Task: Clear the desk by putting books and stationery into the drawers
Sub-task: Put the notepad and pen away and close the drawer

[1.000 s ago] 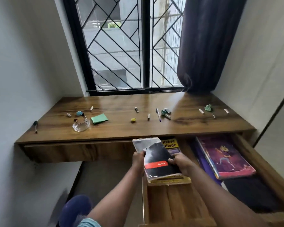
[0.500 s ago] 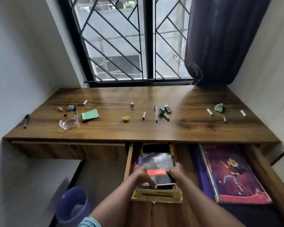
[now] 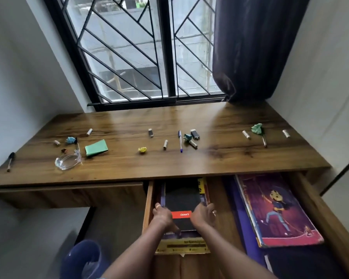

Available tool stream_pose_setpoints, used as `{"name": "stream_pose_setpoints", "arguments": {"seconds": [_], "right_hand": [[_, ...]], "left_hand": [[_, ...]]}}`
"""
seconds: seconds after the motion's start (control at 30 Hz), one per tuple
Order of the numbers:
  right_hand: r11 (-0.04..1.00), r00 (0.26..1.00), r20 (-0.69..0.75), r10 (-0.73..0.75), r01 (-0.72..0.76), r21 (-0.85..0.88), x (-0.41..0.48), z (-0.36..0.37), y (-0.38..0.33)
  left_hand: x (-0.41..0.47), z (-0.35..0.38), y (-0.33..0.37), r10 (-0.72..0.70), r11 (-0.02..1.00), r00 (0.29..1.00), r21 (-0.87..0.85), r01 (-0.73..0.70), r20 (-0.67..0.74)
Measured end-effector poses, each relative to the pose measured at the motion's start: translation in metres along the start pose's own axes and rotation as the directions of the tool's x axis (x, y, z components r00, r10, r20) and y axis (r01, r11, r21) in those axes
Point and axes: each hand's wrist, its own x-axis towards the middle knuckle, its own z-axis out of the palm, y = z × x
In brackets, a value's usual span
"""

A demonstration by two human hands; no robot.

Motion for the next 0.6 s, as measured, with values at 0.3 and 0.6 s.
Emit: {"name": "stream_pose_setpoints", "arguments": {"seconds": [0.3, 0.6], "right_hand": [[0.983, 0.972, -0.214, -0.101, 0.064, -0.173, 0.015, -0.071, 0.015], [0.974, 0.867, -0.465, -0.179, 0.092, -0.205, 0.116, -0.181, 0.037]], "left_hand": [[0.018, -0.052, 0.042, 0.161, 0.954, 0.925, -0.187, -0.236, -0.345], [0.087, -0.102, 0.096, 0.082, 0.95, 0.911, -0.246, -0.194, -0.403]]}}
